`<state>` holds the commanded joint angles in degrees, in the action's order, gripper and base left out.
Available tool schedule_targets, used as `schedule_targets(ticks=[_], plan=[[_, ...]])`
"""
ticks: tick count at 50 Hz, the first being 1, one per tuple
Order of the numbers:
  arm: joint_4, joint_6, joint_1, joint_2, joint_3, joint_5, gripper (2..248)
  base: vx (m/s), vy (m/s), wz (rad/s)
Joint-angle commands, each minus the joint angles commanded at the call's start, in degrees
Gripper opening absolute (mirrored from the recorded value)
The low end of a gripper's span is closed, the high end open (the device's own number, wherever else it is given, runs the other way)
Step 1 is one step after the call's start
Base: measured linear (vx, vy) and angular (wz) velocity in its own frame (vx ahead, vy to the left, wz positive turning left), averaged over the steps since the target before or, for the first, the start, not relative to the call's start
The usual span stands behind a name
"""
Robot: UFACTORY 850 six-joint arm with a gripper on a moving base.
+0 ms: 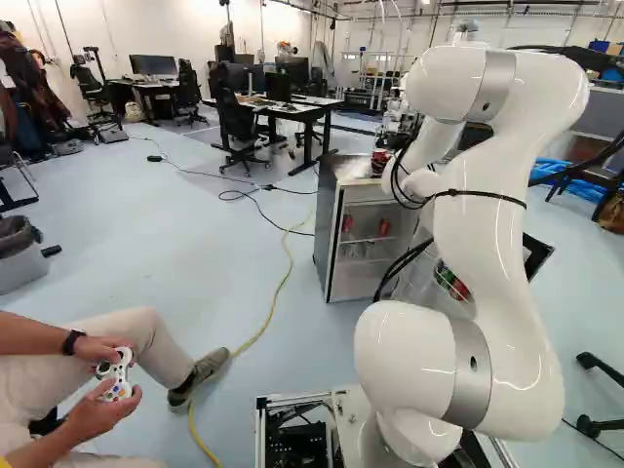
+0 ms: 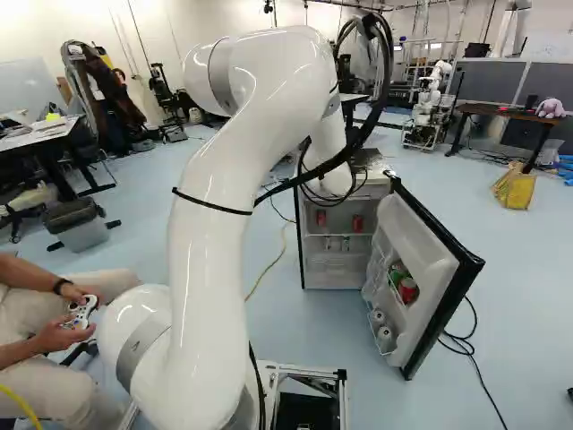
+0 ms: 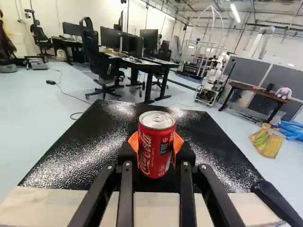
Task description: Grab a drink from the fridge
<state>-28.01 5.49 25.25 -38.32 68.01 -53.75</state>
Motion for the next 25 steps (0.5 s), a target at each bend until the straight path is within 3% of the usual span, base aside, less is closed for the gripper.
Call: schedule_targets(ticks=[25], plan=[[0.0, 0.51, 0.0, -1.25, 0.13, 0.0, 90, 0.0, 0.0, 0.0]])
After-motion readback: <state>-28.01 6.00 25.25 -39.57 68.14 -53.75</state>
